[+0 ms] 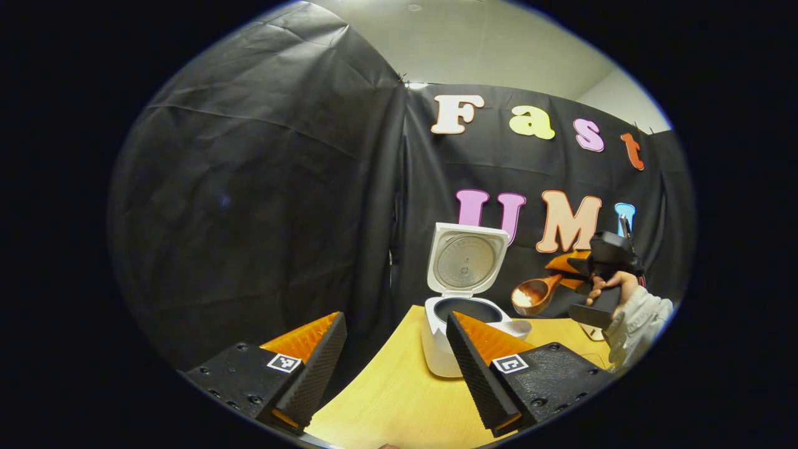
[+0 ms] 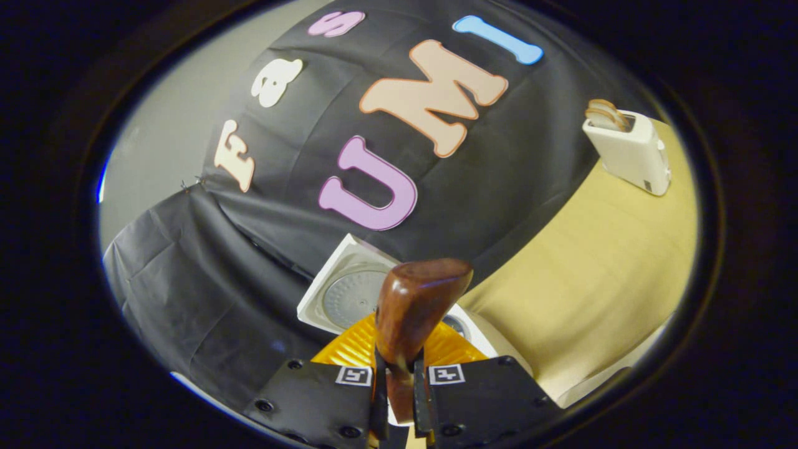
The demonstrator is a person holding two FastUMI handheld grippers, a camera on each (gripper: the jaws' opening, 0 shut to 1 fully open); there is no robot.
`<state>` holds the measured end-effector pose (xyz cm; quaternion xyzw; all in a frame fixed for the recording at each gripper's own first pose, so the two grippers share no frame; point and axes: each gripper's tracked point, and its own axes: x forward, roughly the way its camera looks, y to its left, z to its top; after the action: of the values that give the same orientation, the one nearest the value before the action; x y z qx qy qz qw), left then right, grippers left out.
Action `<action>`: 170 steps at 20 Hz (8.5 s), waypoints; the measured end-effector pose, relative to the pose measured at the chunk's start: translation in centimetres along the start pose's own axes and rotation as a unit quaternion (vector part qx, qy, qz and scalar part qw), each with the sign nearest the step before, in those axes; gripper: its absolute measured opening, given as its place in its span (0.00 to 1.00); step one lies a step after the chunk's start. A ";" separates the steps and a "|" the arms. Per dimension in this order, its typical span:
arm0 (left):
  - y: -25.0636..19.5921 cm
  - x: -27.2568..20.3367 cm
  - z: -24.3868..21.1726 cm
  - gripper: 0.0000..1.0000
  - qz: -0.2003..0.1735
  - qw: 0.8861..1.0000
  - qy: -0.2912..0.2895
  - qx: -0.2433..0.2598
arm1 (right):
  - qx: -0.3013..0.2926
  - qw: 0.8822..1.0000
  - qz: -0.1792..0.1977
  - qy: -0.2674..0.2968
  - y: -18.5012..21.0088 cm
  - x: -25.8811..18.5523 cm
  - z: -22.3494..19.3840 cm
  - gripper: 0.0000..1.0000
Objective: Close the left gripper, press the button to open the rice cooker; take a wooden spoon from the chopstick holder with the right hand, scoop a spoonful of rice and pour it into the rice cooker, then put the wooden spoon back into the chopstick holder.
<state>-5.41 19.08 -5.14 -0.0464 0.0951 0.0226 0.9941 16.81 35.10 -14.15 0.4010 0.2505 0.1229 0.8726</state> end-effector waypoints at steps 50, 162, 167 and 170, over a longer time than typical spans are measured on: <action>-4.9 2.4 -0.9 0.93 -0.044 0.999 -0.008 -0.012 | -0.471 0.872 0.057 -0.115 9.7 -2.4 3.3 0.17; -22.2 41.5 7.7 0.95 -0.051 0.996 0.026 0.067 | -0.361 0.871 -0.299 -0.151 -27.9 -38.0 13.4 1.00; -22.3 37.3 6.2 0.95 -0.054 0.996 0.013 0.071 | -0.358 0.879 -0.273 -0.155 -27.2 -37.0 15.1 1.00; -22.2 34.6 4.6 0.96 -0.055 0.996 0.024 0.069 | -0.353 0.887 -0.257 -0.152 -26.9 -36.2 15.6 1.00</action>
<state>30.59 -1.29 -5.32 0.0166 0.1174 -0.0396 0.9922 -5.04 -7.32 -13.71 0.0021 0.1489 -0.0879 0.9849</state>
